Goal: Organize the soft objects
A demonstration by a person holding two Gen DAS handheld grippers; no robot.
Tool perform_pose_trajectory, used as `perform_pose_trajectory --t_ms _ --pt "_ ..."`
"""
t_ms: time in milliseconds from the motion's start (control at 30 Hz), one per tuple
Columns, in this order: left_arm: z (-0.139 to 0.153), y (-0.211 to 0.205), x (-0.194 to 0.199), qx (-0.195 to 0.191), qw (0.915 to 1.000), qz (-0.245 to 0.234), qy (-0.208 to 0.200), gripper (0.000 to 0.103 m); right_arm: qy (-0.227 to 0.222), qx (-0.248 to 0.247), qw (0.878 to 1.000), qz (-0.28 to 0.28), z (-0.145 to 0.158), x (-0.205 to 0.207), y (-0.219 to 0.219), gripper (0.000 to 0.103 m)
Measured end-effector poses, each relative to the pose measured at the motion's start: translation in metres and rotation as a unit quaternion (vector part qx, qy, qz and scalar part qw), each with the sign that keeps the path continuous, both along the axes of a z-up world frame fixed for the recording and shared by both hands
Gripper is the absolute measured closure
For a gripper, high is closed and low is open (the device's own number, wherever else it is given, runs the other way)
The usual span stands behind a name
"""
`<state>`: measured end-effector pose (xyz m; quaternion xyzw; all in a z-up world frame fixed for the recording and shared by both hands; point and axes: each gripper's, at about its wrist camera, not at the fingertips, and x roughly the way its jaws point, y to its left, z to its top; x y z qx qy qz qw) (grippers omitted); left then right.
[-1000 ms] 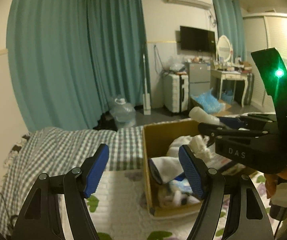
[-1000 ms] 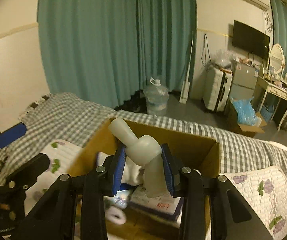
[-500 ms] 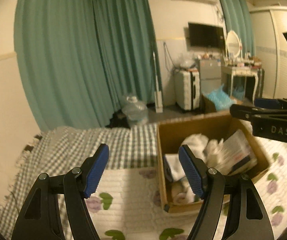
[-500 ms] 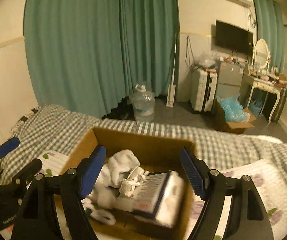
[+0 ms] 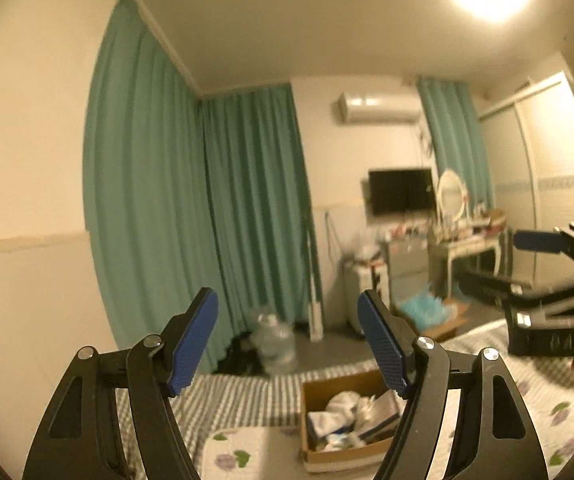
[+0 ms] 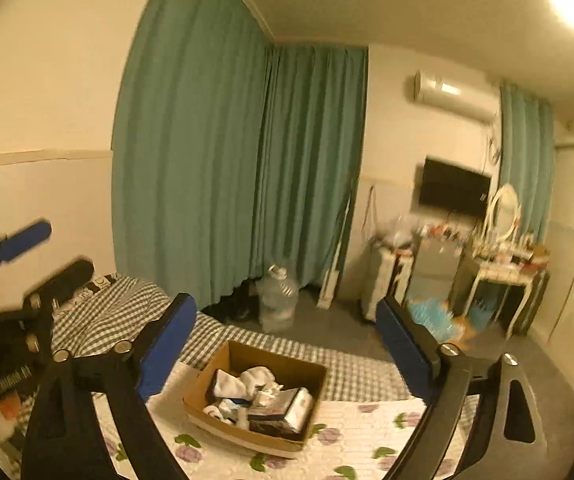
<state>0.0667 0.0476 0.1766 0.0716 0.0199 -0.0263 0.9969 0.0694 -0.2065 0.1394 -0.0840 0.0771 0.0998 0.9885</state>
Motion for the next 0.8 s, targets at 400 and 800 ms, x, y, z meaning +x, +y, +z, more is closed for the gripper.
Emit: perform_pose_trajectory --t_ms 400,800 --pt "-0.010 0.007 -0.069 -0.045 0.9977 0.015 -0.049 0.020 -0.039 0.026 0.999 -0.016 -0.045 -0.069 -0.026 0.000" --pt "-0.134 -0.016 -0.003 -0.041 0.9944 0.033 0.091 0.020 0.047 0.058 0.997 -0.026 -0.173 0.016 -0.043 0.000"
